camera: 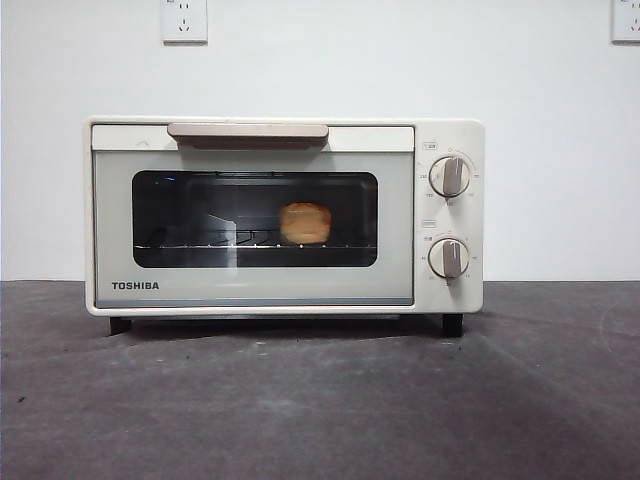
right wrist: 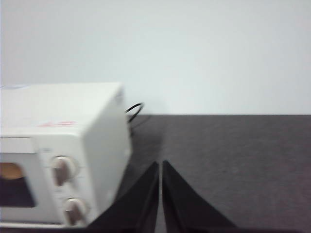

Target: The left arm flap open the oven, the right arm pick bread and place it into oven, the left arm flap close the oven

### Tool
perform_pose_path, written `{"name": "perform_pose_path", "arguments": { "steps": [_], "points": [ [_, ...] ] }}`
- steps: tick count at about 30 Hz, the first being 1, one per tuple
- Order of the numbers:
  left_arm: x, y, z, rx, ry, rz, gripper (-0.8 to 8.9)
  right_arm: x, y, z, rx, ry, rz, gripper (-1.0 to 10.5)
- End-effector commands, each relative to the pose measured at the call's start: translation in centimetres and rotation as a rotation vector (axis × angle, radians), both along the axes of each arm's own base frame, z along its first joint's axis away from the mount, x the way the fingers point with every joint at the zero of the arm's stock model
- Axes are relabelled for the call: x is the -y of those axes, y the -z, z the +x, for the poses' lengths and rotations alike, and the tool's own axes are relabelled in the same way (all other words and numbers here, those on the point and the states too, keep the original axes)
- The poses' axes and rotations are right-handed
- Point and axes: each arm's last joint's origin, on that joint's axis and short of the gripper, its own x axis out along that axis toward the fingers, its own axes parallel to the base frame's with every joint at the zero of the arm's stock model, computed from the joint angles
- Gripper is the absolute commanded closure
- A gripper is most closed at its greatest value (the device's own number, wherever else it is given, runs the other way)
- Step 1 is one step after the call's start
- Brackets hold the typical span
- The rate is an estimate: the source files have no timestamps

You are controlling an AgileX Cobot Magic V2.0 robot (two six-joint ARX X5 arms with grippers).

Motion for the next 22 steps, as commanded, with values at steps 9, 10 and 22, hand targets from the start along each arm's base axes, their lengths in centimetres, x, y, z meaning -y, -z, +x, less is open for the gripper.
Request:
{"name": "perform_pose_path", "arguments": {
  "steps": [9,10,22],
  "points": [
    [0.0,0.7,0.1,-0.025,-0.006,-0.002,7.94,0.8,7.2,-0.6,0.017,0.08,-0.011,9.4],
    [0.0,0.7,0.1,-0.025,-0.006,-0.002,7.94,0.8,7.7,-0.6,0.012,0.08,-0.011,9.4],
    [0.0,0.7,0.1,-0.025,-0.006,-0.002,7.94,0.8,10.8,-0.5,-0.055,0.082,-0.013,9.4]
  ]
}}
